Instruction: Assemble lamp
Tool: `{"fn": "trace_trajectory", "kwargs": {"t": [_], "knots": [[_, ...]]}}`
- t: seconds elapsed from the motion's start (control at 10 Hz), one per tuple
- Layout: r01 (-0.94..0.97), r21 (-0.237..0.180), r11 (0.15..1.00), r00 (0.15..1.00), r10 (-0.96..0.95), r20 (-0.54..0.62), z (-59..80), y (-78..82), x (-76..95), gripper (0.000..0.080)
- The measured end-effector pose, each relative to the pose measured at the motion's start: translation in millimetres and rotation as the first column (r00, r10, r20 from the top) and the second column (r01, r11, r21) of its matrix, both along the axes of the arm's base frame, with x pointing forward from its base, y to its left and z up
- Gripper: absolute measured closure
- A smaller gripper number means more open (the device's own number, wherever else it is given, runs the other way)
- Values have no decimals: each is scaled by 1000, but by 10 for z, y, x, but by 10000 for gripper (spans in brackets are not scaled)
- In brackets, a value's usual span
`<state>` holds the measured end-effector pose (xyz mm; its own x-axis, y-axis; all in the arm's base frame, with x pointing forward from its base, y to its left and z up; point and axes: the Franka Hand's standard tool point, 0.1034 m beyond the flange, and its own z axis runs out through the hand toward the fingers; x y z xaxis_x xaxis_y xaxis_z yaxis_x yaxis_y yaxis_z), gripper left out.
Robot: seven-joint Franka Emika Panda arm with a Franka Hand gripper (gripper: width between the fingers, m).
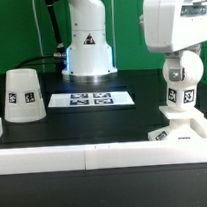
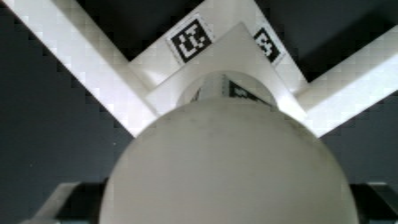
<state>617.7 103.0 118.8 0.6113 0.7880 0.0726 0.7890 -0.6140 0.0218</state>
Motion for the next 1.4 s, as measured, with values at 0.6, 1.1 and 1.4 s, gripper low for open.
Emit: {"fn": "trace_trajectory", "kwargs": {"t": [0.6,1.1,1.4], "knots": [[513,21,858,858,-512,-31,5,-47,-24,222],[824,28,565,566,-822,-55,3,-81,-15,220],[911,25,412,412,-908,-68,-6,-97,-18,220]]}}
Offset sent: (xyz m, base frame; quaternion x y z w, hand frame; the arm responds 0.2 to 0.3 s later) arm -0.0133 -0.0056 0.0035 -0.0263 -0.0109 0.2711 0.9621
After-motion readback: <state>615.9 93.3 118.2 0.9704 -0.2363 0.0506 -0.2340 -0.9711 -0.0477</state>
